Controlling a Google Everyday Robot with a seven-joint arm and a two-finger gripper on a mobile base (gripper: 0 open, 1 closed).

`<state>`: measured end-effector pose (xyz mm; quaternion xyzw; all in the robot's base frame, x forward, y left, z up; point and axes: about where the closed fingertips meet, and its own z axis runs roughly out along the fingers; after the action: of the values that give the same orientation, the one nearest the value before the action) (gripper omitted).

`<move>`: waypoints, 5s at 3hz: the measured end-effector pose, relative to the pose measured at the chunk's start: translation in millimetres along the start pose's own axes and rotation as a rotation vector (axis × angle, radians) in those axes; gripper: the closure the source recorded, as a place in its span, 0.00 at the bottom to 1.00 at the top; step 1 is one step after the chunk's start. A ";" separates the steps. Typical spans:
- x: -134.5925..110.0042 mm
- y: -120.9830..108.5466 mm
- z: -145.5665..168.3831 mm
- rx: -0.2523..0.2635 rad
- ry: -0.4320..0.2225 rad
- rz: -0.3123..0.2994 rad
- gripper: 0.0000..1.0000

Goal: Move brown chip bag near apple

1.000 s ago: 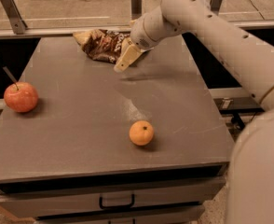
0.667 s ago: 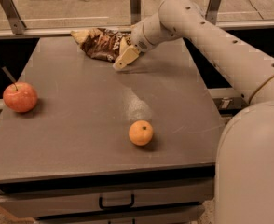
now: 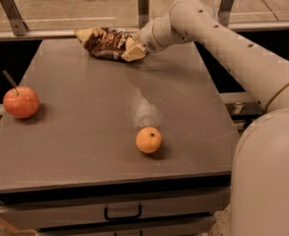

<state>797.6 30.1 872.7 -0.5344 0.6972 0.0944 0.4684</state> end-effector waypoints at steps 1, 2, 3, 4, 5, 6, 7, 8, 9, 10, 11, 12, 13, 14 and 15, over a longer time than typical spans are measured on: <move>-26.6 2.2 -21.3 0.022 -0.037 -0.047 0.80; -62.9 9.3 -46.0 0.038 -0.074 -0.136 1.00; -67.3 10.0 -48.2 0.040 -0.078 -0.147 1.00; -67.2 18.8 -44.3 0.014 -0.081 -0.155 1.00; -83.8 57.1 -47.7 -0.058 -0.127 -0.212 1.00; -104.7 97.0 -52.0 -0.100 -0.170 -0.263 1.00; -115.2 127.2 -49.1 -0.118 -0.182 -0.285 1.00; -112.7 141.2 -40.6 -0.106 -0.156 -0.288 1.00; -104.5 146.3 -31.8 -0.085 -0.115 -0.278 0.82; -97.6 147.2 -29.1 -0.064 -0.089 -0.266 0.59; -94.4 148.0 -29.6 -0.052 -0.076 -0.247 0.35; -93.3 149.0 -30.6 -0.049 -0.071 -0.231 0.12; -93.4 148.1 -32.6 -0.040 -0.066 -0.221 0.00; -93.3 148.0 -32.7 -0.040 -0.066 -0.221 0.00; -99.2 110.6 -69.4 0.013 -0.101 -0.195 0.00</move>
Offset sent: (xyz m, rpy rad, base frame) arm -0.0603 0.0253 0.1240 -0.0390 -0.2582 0.1299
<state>666.1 96.9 944.4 -0.5911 0.6182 0.0705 0.5133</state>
